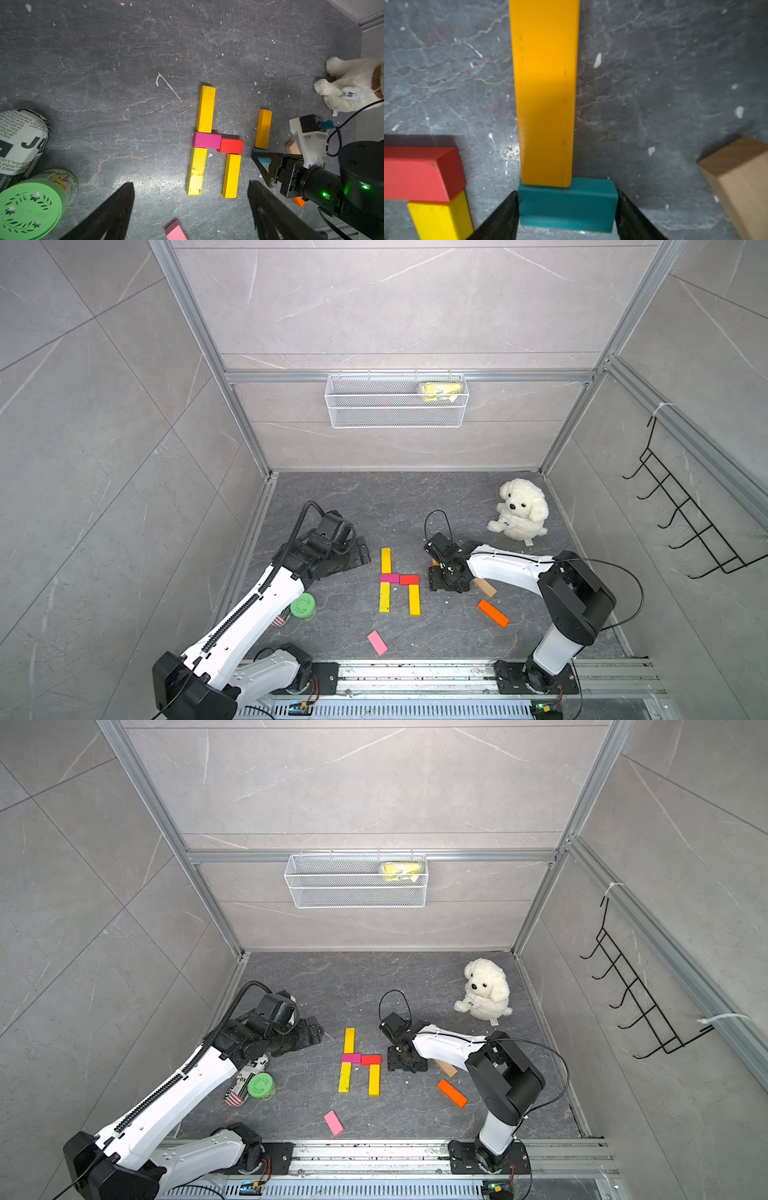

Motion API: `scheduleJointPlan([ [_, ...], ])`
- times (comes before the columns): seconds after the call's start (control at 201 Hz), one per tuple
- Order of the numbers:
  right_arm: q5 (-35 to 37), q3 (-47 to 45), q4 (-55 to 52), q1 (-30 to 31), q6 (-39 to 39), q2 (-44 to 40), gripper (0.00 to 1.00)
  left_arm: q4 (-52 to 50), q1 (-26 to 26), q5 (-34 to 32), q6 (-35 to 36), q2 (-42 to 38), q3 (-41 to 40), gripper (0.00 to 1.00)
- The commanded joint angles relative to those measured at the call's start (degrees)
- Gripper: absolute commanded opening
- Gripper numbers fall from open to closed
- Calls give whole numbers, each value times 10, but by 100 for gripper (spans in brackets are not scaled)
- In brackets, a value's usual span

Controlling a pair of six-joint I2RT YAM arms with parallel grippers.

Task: Assemble the letter h with building blocks
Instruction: Assemble the building block at the center of the board.

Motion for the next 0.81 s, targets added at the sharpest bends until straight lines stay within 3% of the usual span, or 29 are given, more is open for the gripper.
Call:
scheduleJointPlan([
  [0.0,9,-12,0,-3,12,0,73,5,3,1,13,-2,0,90],
  [0.234,16,-9,-7,-3,8,6,59,5,4,3,13,0,2,90],
  [0.443,23,-7,-9,-3,6,9,58,6,4,3,11,-3,-3,90],
  [0.806,22,6,-24,-3,-6,-10,79,1,4,1,10,-10,-3,90],
])
